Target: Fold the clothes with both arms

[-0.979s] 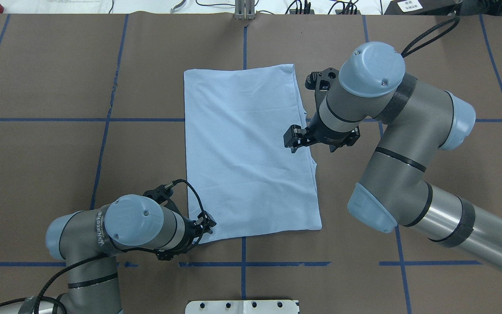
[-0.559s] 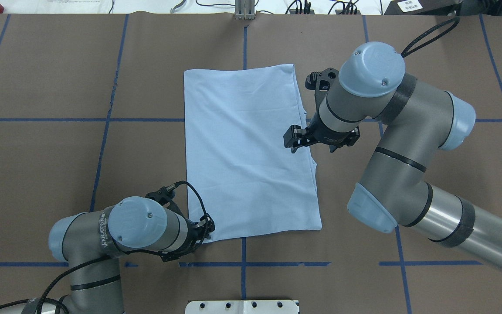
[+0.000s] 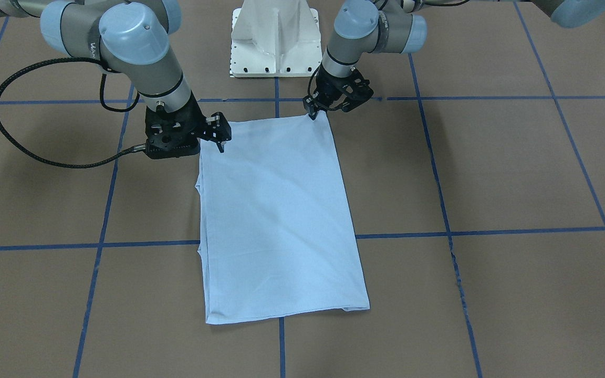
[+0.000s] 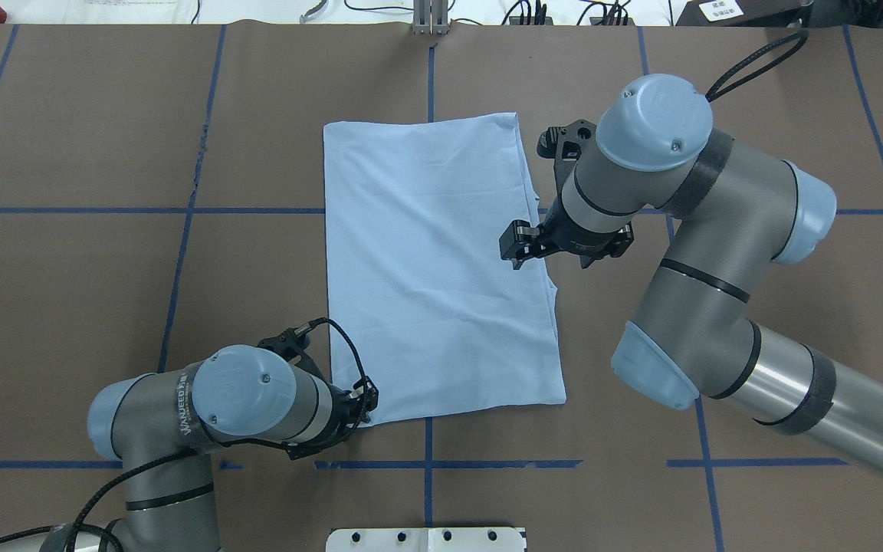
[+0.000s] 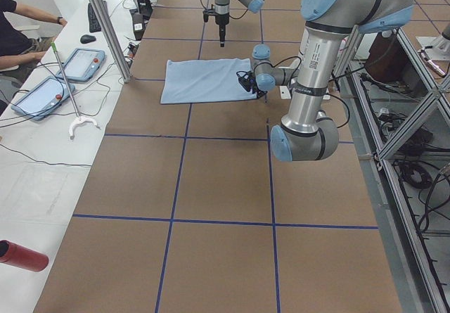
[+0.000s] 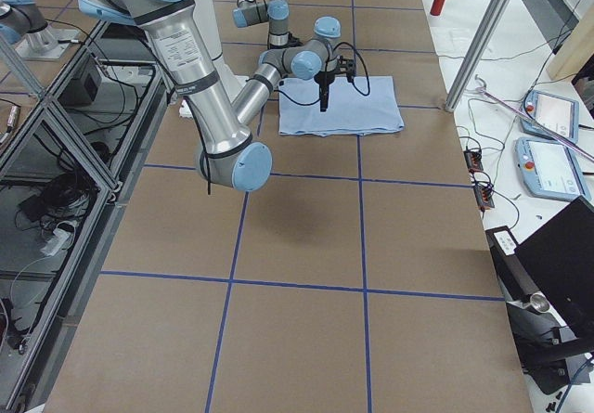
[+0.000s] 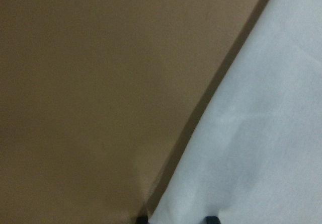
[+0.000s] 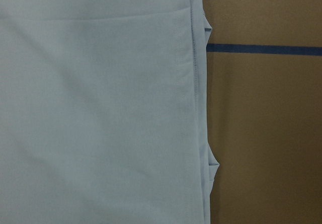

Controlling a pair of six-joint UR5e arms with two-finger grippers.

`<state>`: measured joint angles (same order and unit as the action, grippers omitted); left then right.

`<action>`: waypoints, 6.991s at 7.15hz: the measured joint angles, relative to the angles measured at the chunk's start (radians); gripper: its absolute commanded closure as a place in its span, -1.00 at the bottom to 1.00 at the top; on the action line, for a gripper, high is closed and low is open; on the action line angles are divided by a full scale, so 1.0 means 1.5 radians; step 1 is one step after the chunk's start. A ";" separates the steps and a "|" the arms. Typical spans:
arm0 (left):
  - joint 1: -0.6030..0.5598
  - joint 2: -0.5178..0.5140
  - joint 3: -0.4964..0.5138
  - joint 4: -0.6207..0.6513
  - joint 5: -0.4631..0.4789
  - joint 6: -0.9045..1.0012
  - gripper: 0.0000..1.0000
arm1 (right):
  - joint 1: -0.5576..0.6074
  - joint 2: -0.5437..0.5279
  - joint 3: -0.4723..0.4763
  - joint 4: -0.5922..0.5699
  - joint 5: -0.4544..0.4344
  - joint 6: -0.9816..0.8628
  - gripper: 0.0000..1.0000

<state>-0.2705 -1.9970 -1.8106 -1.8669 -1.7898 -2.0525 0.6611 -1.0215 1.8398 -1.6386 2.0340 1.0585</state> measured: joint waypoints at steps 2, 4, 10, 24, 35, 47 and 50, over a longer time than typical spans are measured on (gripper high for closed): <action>-0.004 0.000 0.000 0.009 0.004 0.000 0.07 | 0.000 0.000 -0.001 0.000 0.000 0.000 -1.00; -0.005 -0.001 -0.001 0.022 0.011 0.001 0.23 | 0.000 0.000 -0.001 0.000 -0.001 0.000 -1.00; -0.004 -0.005 -0.007 0.027 0.018 0.003 1.00 | -0.002 -0.005 -0.001 0.000 -0.003 0.001 -1.00; -0.006 -0.019 -0.038 0.064 0.017 0.050 1.00 | -0.208 -0.086 0.025 0.059 -0.189 0.459 -1.00; -0.005 -0.026 -0.035 0.063 0.018 0.050 1.00 | -0.251 -0.107 0.017 0.060 -0.219 0.475 -0.79; -0.006 -0.026 -0.038 0.063 0.020 0.051 1.00 | -0.239 -0.092 0.022 0.060 -0.217 0.475 1.00; -0.004 -0.019 -0.058 0.074 0.018 0.051 1.00 | -0.230 -0.089 0.054 0.057 -0.208 0.477 1.00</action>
<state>-0.2762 -2.0259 -1.8980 -1.7557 -1.7626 -1.9758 0.3165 -1.1557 1.9208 -1.5524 1.7227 1.7735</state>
